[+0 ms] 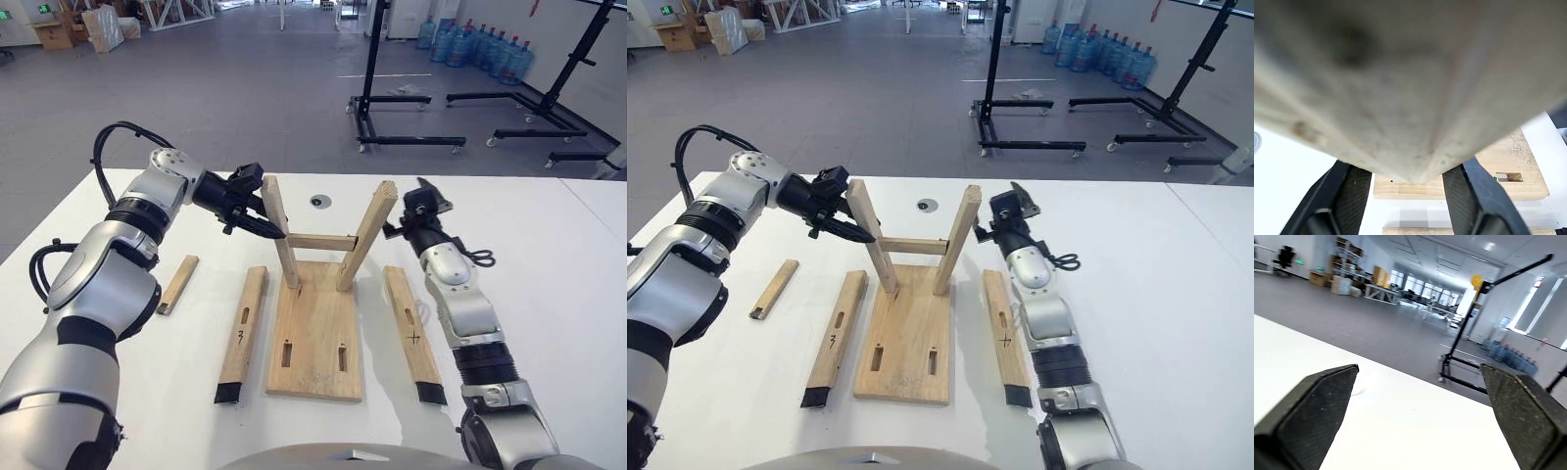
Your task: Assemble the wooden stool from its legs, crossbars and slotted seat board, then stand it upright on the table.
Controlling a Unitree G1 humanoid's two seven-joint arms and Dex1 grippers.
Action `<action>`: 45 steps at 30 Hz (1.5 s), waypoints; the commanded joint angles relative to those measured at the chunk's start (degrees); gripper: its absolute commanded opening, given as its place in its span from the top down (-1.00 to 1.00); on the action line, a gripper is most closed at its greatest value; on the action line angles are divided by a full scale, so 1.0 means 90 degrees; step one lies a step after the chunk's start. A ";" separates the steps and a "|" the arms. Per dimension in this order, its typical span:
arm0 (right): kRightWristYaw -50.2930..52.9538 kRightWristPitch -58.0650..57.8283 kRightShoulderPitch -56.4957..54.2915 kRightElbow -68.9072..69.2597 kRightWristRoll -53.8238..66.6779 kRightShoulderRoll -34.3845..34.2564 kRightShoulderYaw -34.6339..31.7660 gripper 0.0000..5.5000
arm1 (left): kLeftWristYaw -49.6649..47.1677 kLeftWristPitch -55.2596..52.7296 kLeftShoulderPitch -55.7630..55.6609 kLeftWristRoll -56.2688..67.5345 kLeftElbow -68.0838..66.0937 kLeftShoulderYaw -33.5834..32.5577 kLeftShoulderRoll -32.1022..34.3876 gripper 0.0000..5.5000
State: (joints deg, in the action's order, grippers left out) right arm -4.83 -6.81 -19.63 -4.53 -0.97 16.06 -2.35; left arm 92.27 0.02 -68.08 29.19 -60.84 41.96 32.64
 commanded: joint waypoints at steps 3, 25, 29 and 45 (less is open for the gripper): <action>0.0173 0.0417 -0.0081 -0.0268 0.0392 0.0294 -0.0998 -0.67 | 0.0015 0.0313 0.1169 -0.1747 -0.0034 0.0778 -0.0457 0.27; 0.0096 0.0831 0.0071 -0.0030 0.0395 -0.0069 -0.0876 -0.67 | 0.0020 -0.0151 0.0705 -0.1469 0.0831 -0.1561 0.0400 -0.35; 0.0078 0.0879 0.0146 0.0164 0.0494 -0.0048 -0.1004 -0.67 | -0.0252 0.0064 0.1028 -0.1818 0.1144 -0.2143 0.0891 -0.35; 0.0088 0.0559 0.1030 0.1276 0.0620 -0.0130 -0.1173 -0.67 | -0.6461 -0.4034 0.6610 -0.1116 0.6627 -0.5704 0.0556 -0.35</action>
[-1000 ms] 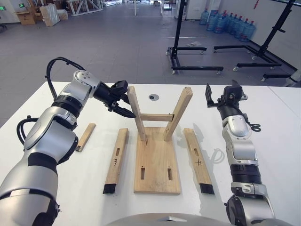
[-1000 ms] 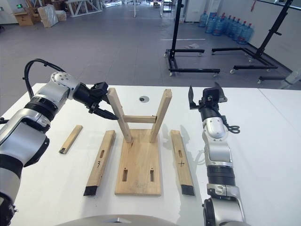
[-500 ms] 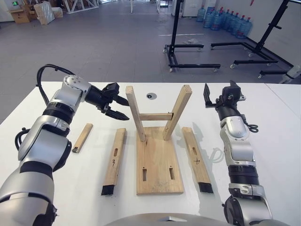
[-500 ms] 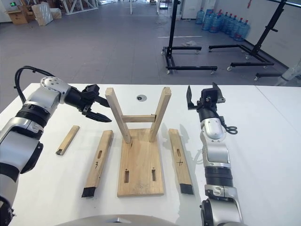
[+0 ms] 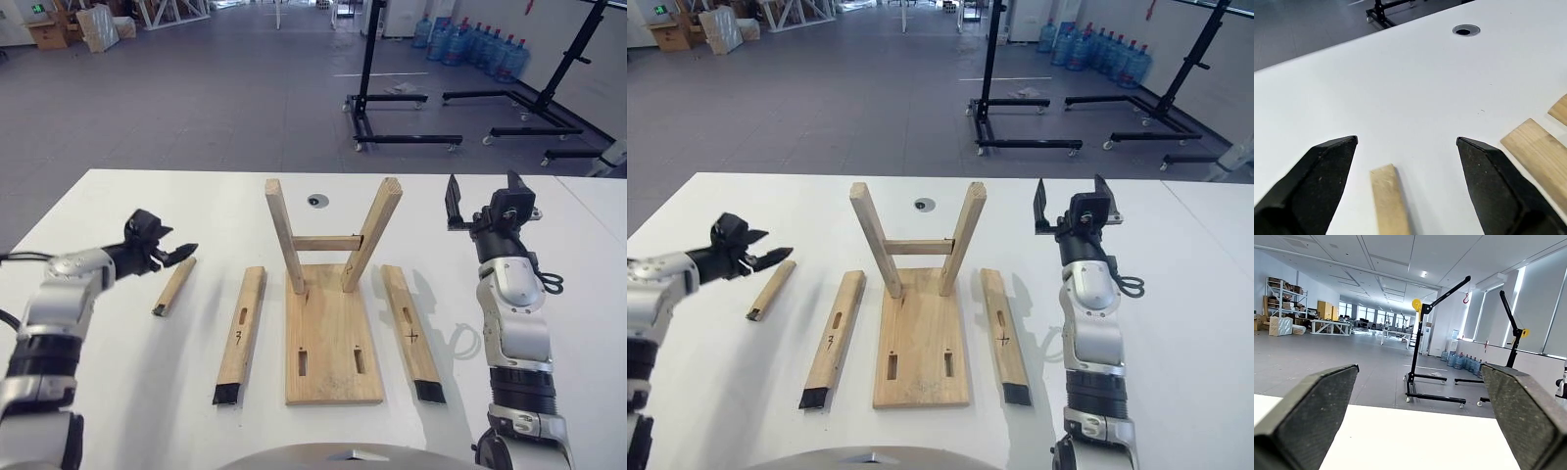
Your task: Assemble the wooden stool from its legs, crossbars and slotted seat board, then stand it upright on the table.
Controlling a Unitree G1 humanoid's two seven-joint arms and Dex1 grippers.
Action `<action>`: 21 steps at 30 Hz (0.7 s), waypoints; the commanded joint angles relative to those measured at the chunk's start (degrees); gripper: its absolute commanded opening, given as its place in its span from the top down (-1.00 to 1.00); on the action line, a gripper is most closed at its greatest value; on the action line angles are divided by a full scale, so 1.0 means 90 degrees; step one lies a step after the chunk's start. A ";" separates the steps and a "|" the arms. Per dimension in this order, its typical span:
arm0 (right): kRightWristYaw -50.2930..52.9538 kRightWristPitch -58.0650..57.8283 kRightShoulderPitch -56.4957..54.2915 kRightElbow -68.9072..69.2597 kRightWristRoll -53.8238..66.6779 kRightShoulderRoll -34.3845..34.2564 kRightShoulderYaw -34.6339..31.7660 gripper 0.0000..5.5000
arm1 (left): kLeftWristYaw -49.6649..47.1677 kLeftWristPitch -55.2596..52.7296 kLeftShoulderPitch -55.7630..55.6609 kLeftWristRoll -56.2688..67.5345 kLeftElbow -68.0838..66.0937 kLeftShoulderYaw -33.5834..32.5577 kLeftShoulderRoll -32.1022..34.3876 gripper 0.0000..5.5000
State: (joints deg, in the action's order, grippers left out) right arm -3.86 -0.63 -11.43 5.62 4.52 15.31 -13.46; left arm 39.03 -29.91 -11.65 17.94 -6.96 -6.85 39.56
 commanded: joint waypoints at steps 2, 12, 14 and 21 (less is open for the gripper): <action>-0.0024 -0.0157 0.0162 0.0237 0.0010 -0.0065 0.0096 -0.67 | -0.0713 -0.1033 0.0609 0.0161 0.0899 -0.0334 -0.0271 -0.35; -0.0049 -0.0243 0.0407 0.0507 0.0042 -0.0191 0.0238 -0.67 | -0.0998 -0.0873 0.1188 -0.0458 0.0574 -0.0189 -0.0151 -0.35; -0.0057 -0.0263 0.0398 0.0511 0.0049 -0.0182 0.0232 -0.67 | -0.0926 -0.0828 0.1328 -0.0558 0.0438 -0.0110 -0.0176 -0.35; -0.0062 -0.0263 0.0378 0.0516 0.0026 -0.0167 0.0229 -0.67 | -0.0733 -0.0863 0.1560 -0.0667 0.0236 0.0112 -0.0197 0.01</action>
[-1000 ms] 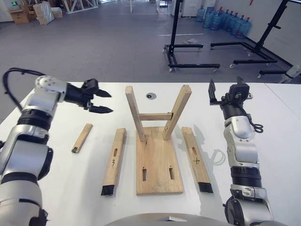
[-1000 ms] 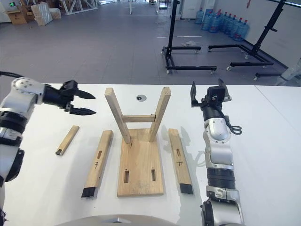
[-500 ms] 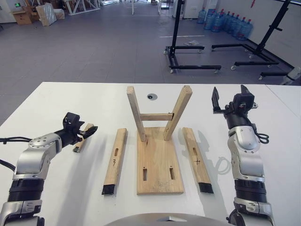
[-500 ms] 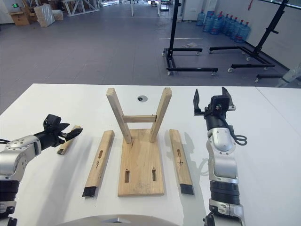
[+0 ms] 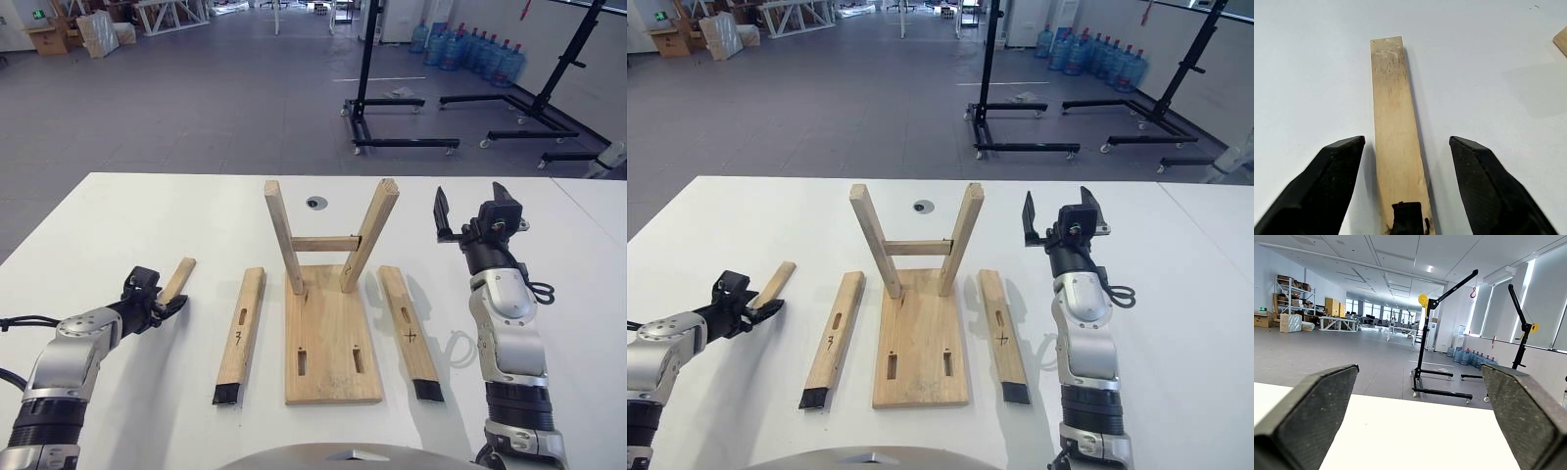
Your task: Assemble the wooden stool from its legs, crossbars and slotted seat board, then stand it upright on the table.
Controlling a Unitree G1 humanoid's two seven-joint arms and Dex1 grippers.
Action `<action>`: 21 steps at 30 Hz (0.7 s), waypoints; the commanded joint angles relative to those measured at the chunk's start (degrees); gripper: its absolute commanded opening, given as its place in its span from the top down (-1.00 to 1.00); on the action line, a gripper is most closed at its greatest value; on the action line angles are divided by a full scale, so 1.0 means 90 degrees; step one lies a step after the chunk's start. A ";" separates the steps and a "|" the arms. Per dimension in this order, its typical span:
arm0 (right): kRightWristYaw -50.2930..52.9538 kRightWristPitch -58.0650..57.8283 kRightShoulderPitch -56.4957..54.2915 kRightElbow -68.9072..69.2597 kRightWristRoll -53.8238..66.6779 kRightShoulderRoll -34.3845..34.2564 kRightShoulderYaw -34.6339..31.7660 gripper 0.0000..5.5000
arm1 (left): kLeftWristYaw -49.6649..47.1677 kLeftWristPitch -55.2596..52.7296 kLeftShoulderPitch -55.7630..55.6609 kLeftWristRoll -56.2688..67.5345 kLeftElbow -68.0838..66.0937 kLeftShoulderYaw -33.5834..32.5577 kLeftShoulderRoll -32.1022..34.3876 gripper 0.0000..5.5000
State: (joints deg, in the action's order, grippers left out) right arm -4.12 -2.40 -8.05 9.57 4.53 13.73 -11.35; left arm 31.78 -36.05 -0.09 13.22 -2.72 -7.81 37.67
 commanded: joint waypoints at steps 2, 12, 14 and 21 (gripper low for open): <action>-0.0026 -0.0036 -0.0016 0.0047 0.0025 -0.0016 0.0009 -0.67 | 0.0093 -0.0129 0.0262 -0.0184 -0.0321 0.0266 0.0006 0.10; -0.0003 0.0063 -0.0179 -0.0153 0.0026 -0.0022 -0.0006 -0.67 | 0.0119 0.0018 0.0067 -0.0212 -0.0630 0.0361 -0.0040 0.54; -0.0010 0.0085 -0.0227 -0.0208 0.0029 -0.0017 -0.0002 -0.67 | 0.0113 0.0025 0.0040 -0.0208 -0.0629 0.0372 -0.0053 0.54; -0.0047 0.0138 -0.0362 -0.0302 0.0026 0.0001 0.0023 -0.67 | 0.0093 0.0188 -0.0027 -0.0219 -0.0703 0.0414 -0.0130 0.54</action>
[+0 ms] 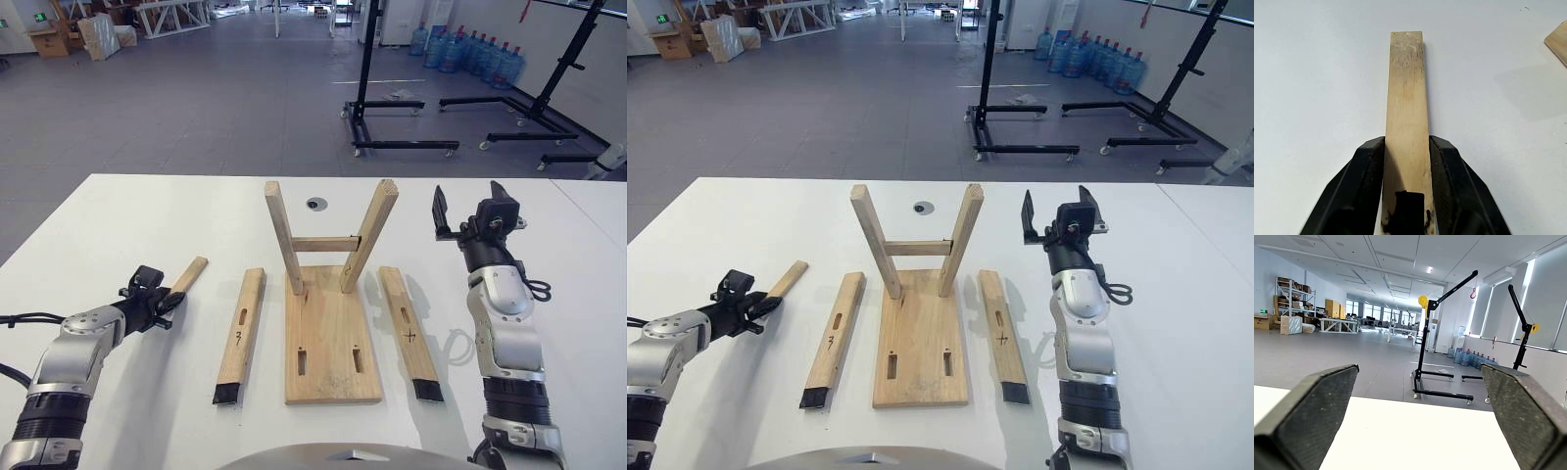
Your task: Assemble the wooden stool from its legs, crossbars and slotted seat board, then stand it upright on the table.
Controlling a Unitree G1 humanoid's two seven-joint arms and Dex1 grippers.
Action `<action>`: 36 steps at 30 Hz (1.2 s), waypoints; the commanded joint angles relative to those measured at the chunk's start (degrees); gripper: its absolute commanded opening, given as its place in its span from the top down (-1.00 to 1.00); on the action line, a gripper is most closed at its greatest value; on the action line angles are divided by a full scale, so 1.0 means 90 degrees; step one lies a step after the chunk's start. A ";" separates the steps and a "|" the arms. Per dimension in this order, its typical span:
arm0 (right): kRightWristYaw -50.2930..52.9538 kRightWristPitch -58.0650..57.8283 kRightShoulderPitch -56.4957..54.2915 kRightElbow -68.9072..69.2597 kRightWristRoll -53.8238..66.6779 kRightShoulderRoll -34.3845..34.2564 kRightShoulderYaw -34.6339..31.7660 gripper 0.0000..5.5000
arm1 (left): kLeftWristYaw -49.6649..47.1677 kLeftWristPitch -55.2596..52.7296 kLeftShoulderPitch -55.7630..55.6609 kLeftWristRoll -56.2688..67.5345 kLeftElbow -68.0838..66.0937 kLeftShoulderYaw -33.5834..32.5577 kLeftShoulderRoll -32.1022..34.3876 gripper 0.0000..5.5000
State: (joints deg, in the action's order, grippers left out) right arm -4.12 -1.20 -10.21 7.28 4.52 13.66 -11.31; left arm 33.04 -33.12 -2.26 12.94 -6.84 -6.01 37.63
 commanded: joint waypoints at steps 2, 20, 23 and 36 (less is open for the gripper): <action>-0.0061 0.0032 -0.0148 -0.0091 0.0029 0.0015 0.0017 -0.67 | -0.0055 -0.0047 0.0188 -0.0179 -0.0247 0.0214 -0.0162 0.54; -0.1933 -0.2466 -0.0322 0.1798 0.6348 0.0077 -0.0647 -0.67 | -0.0053 0.3421 -0.1595 0.0770 0.2598 -0.0419 -0.1233 0.54; -0.1845 -0.2968 -0.0307 0.2195 0.6692 0.0064 -0.0171 -0.67 | 0.0213 0.3727 -0.1769 0.0308 0.2955 0.0544 -0.1387 0.54; -0.1460 -0.3009 -0.0746 0.1856 0.6820 -0.0915 0.0539 -0.60 | 0.0917 0.4830 -0.2007 -0.0484 0.2260 0.1592 -0.1428 0.54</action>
State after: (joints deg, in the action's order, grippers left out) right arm -17.33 -28.14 -15.39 24.07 64.64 6.13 -6.66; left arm 40.53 9.42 -19.14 9.78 14.36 7.29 24.61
